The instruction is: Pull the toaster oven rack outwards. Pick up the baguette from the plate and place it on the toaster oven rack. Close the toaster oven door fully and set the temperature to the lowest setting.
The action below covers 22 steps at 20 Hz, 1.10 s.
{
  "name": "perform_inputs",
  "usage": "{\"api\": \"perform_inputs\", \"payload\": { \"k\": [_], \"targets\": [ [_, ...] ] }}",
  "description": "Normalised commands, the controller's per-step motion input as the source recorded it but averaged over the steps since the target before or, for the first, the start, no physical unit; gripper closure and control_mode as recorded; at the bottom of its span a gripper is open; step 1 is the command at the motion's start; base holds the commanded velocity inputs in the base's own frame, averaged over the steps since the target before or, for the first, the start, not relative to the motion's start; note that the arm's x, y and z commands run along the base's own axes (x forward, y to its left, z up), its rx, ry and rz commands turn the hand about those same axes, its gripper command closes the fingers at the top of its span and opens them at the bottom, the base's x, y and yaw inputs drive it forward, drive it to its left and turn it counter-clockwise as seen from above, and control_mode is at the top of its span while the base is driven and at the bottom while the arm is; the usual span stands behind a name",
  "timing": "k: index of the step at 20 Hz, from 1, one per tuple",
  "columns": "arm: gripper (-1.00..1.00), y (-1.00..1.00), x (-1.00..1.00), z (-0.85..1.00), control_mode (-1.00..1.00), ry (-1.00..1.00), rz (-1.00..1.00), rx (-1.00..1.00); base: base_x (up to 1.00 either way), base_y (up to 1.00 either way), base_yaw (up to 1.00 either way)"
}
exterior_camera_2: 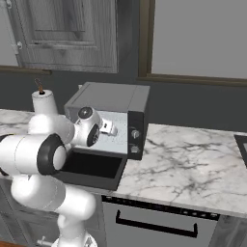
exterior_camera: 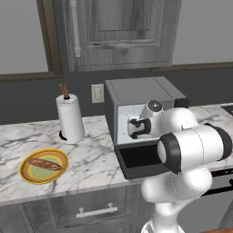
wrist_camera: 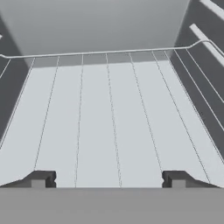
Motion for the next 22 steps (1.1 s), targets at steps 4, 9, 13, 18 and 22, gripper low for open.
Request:
{"api": "perform_inputs", "payload": {
  "k": [4, 9, 13, 18, 22],
  "targets": [
    [-1.0, -0.28, -1.0, -0.68, -1.0, 0.15, 0.06, 0.01, 0.0, 0.0, 0.0],
    [-1.0, -0.24, -1.0, -0.61, -1.0, 0.16, 0.07, 0.0, 0.0, 0.0, 0.0],
    [-1.0, -0.21, -1.0, -0.45, -1.0, 0.11, 0.07, 0.0, 0.0, 0.0, 0.0],
    [-1.0, -0.38, -1.0, 0.22, -1.0, -0.1, 0.06, 0.1, 0.0, 0.0, 0.0],
    [-1.0, -0.12, -1.0, 1.0, -1.0, -0.36, 0.08, 0.18, 0.0, 0.0, 0.0]
  ]
}}
